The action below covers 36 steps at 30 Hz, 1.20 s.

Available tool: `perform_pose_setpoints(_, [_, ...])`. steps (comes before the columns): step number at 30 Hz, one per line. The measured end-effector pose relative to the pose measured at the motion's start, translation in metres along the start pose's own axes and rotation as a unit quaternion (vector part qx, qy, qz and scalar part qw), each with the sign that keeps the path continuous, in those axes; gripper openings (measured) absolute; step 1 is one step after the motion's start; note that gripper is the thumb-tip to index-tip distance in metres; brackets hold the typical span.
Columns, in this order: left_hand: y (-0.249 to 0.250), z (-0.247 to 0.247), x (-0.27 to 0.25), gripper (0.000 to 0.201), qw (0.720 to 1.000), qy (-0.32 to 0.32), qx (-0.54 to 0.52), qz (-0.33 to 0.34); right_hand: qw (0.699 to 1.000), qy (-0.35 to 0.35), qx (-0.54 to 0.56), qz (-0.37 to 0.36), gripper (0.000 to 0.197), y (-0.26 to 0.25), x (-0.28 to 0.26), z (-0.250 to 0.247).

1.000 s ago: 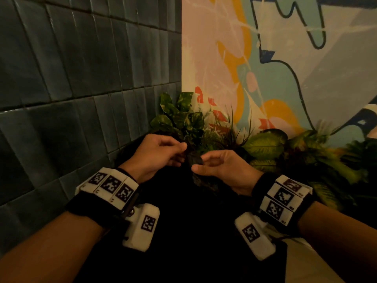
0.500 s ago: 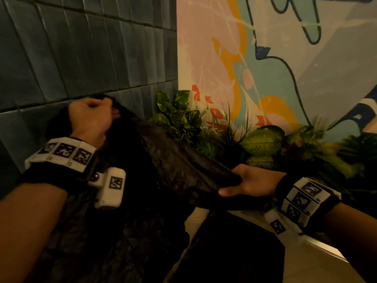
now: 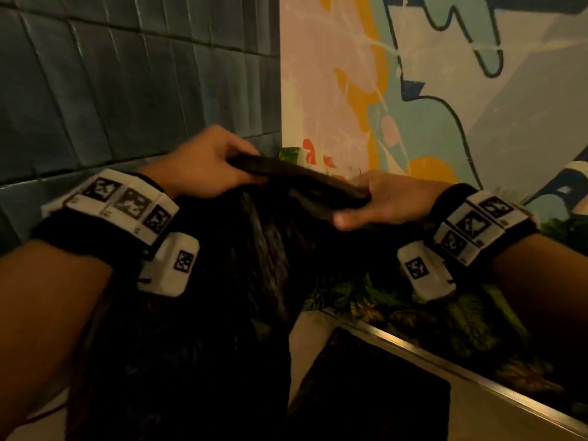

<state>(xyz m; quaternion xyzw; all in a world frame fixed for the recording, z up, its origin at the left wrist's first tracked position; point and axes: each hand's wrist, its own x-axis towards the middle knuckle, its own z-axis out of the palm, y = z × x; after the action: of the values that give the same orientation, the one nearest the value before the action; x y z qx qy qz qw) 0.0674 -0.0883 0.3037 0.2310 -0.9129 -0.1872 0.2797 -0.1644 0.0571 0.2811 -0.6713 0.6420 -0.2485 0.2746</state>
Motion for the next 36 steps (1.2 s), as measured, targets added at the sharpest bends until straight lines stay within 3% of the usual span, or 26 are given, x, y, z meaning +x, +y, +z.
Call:
perform_pose_setpoints(2, [-0.018, -0.017, -0.002, 0.009, 0.998, 0.067, 0.012, 0.001, 0.991, -0.097, -0.071, 0.062, 0.03, 0.011, -0.008, -0.002])
perform_pose_setpoints(3, [-0.027, -0.025, -0.004, 0.012, 0.994, 0.102, 0.034, 0.001, 0.987, -0.102, -0.096, 0.077, 0.02, 0.018, -0.008, -0.002])
perform_pose_setpoints(4, [-0.038, -0.031, -0.005, 0.017, 0.988, 0.14, 0.058, -0.006, 0.987, -0.089, -0.107, 0.084, 0.011, 0.022, -0.009, -0.002])
perform_pose_setpoints(5, [-0.048, -0.037, -0.008, 0.02, 0.98, 0.18, 0.078, -0.022, 0.988, -0.064, -0.108, 0.087, 0.014, 0.027, -0.008, -0.002])
perform_pose_setpoints(8, [-0.069, -0.043, -0.016, 0.023, 0.951, 0.235, 0.16, -0.123, 0.988, 0.099, -0.071, 0.094, 0.016, 0.043, -0.007, -0.003])
perform_pose_setpoints(10, [-0.068, -0.033, -0.021, 0.049, 0.928, 0.193, 0.261, -0.185, 0.982, 0.177, -0.023, 0.057, 0.018, 0.051, -0.003, 0.0])
perform_pose_setpoints(11, [-0.062, -0.025, -0.023, 0.068, 0.926, 0.172, 0.285, -0.176, 0.981, 0.194, -0.013, 0.027, 0.014, 0.051, -0.001, 0.004])
perform_pose_setpoints(12, [-0.052, -0.014, -0.024, 0.084, 0.938, 0.152, 0.28, -0.139, 0.979, 0.202, -0.02, -0.002, 0.012, 0.048, 0.001, 0.008])
perform_pose_setpoints(14, [-0.029, 0.011, -0.021, 0.102, 0.981, 0.08, 0.171, -0.044, 0.975, 0.211, -0.034, -0.055, 0.015, 0.037, 0.009, 0.018])
perform_pose_setpoints(16, [-0.007, 0.035, -0.016, 0.094, 0.999, -0.025, 0.029, 0.009, 0.969, 0.228, 0.017, -0.097, 0.015, 0.025, 0.017, 0.03])
perform_pose_setpoints(18, [-0.002, 0.05, -0.009, 0.048, 0.997, -0.059, -0.052, 0.023, 0.96, 0.236, 0.107, -0.109, 0.017, 0.018, 0.022, 0.041])
perform_pose_setpoints(19, [-0.002, 0.053, -0.006, 0.021, 0.996, -0.033, -0.084, 0.023, 0.959, 0.218, 0.152, -0.101, 0.026, 0.019, 0.023, 0.046])
perform_pose_setpoints(20, [-0.004, 0.054, -0.005, 0.007, 0.992, 0.007, -0.12, 0.026, 0.962, 0.18, 0.181, -0.091, 0.035, 0.023, 0.024, 0.051])
perform_pose_setpoints(23, [-0.019, 0.043, -0.006, 0.011, 0.965, 0.14, -0.219, 0.021, 0.989, 0.041, 0.134, -0.055, 0.045, 0.034, 0.022, 0.066])
perform_pose_setpoints(25, [-0.03, 0.025, -0.009, 0.014, 0.939, 0.208, -0.275, 0.015, 0.997, 0.003, 0.072, -0.034, 0.043, 0.045, 0.026, 0.081])
perform_pose_setpoints(27, [-0.04, 0.008, -0.014, 0.016, 0.919, 0.267, -0.291, 0.0, 0.999, 0.007, 0.028, -0.028, 0.031, 0.053, 0.032, 0.1])
perform_pose_setpoints(30, [-0.066, -0.015, -0.02, 0.016, 0.894, 0.365, -0.254, -0.056, 0.998, 0.026, 0.028, -0.04, 0.041, 0.059, 0.034, 0.119])
perform_pose_setpoints(33, [-0.1, -0.026, -0.032, 0.016, 0.897, 0.402, -0.113, -0.144, 0.989, 0.106, 0.086, -0.058, 0.035, 0.055, 0.034, 0.121])
perform_pose_setpoints(35, [-0.115, -0.025, -0.043, 0.034, 0.887, 0.415, 0.01, -0.201, 0.969, 0.183, 0.154, -0.068, 0.028, 0.05, 0.036, 0.112])
perform_pose_setpoints(36, [-0.114, -0.022, -0.048, 0.041, 0.875, 0.438, 0.055, -0.198, 0.959, 0.213, 0.169, -0.076, 0.027, 0.048, 0.038, 0.106])
